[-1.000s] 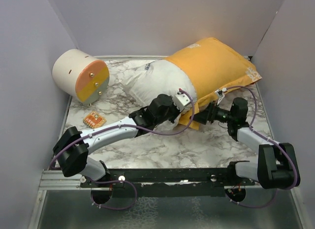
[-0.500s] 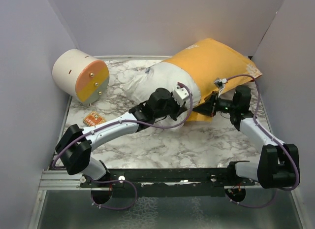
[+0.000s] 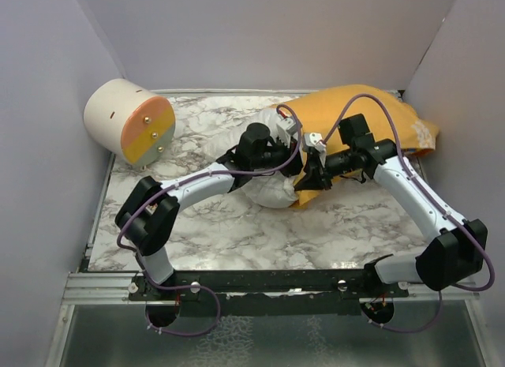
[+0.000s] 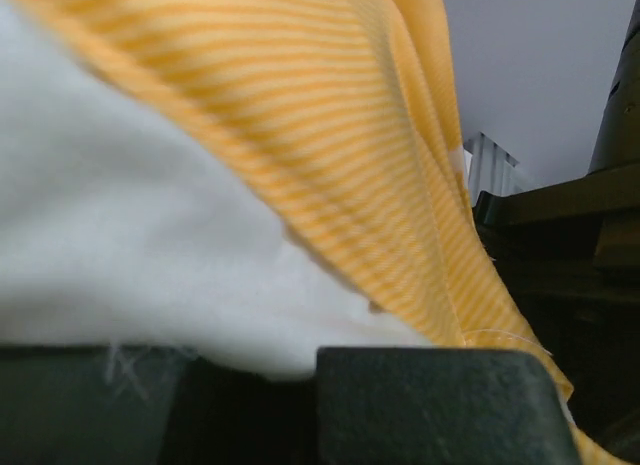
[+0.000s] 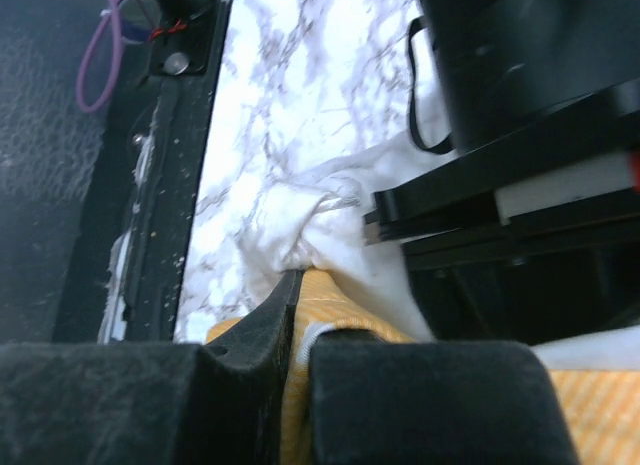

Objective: Put the pillow into the pillowcase
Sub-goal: Stuff the pillow into the pillowcase.

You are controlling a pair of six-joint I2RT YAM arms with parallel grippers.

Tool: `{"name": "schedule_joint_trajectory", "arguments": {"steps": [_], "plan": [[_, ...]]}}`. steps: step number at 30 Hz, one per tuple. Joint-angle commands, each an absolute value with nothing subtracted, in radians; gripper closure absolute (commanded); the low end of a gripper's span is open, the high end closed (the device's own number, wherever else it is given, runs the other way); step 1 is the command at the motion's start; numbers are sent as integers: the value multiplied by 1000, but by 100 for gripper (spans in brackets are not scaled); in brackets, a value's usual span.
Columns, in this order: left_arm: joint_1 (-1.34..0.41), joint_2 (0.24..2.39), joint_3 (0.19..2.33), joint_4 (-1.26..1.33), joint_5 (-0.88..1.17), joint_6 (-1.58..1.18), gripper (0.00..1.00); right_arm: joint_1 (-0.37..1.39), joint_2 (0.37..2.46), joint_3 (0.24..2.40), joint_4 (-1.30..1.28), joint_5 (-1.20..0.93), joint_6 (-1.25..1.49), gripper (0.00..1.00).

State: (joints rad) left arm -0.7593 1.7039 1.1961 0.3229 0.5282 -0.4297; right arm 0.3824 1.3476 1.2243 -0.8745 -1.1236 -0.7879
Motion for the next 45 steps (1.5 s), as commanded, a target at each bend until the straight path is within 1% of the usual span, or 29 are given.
{"name": "schedule_joint_trajectory", "arguments": {"steps": [1,3,4,5,6,8,10,11,14,17,21,24,27,32,34,35,36,37,38,39,40,42,43,45], "plan": [[-754,1770,1139,620,509,-578,100,412,1272,1165,-965,-1366,-821,99],[-752,1750,1096,662,516,-591,100,336,1244,1155,-942,-1393,-794,99],[-750,1736,1077,671,523,-594,97,303,1233,1150,-930,-1407,-783,99],[-749,1720,1062,668,526,-594,88,275,1227,1147,-920,-1421,-771,99],[-749,1705,1048,651,528,-586,76,249,1228,1142,-912,-1438,-762,99],[-747,1632,1031,574,526,-541,57,206,1235,1130,-905,-1475,-757,99],[-744,1558,1023,429,508,-472,42,171,1240,1117,-898,-1504,-749,99],[-744,1519,1019,353,494,-435,38,162,1243,1109,-892,-1512,-744,99],[-740,1396,1008,148,455,-338,32,157,1249,1094,-872,-1517,-722,99],[-739,1279,1002,-21,424,-299,31,156,1256,1082,-849,-1517,-698,99],[-741,1142,979,-141,409,-258,29,156,1265,1066,-823,-1520,-673,99],[-743,1080,933,-167,286,-174,24,156,1266,1054,-800,-1517,-653,99],[-745,1111,911,-149,223,-94,21,155,1266,1050,-794,-1513,-645,99],[-746,1304,956,10,304,-48,18,156,1269,1071,-816,-1505,-650,99],[-746,1389,1014,55,338,-48,19,158,1289,1122,-860,-1506,-677,99],[-747,1430,1043,76,355,-58,23,162,1310,1175,-901,-1505,-702,99],[-747,1465,1082,87,379,-67,35,174,1337,1247,-952,-1497,-732,99],[-748,1499,1123,86,407,-79,54,191,1373,1339,-1002,-1485,-756,99],[-748,1527,1173,79,425,-99,77,210,1408,1430,-1034,-1475,-756,99],[-748,1546,1217,69,449,-117,89,229,1446,1529,-1036,-1466,-723,99],[-751,1552,1246,67,479,-133,94,245,1479,1617,-1004,-1465,-656,99],[-756,1528,1263,115,523,-180,98,289,1528,1773,-866,-1449,-479,99],[-757,1504,1255,155,547,-213,100,327,1546,1824,-740,-1429,-377,99],[-758,1456,1221,244,587,-287,100,384,1587,1911,-599,-1415,-238,99]]}}
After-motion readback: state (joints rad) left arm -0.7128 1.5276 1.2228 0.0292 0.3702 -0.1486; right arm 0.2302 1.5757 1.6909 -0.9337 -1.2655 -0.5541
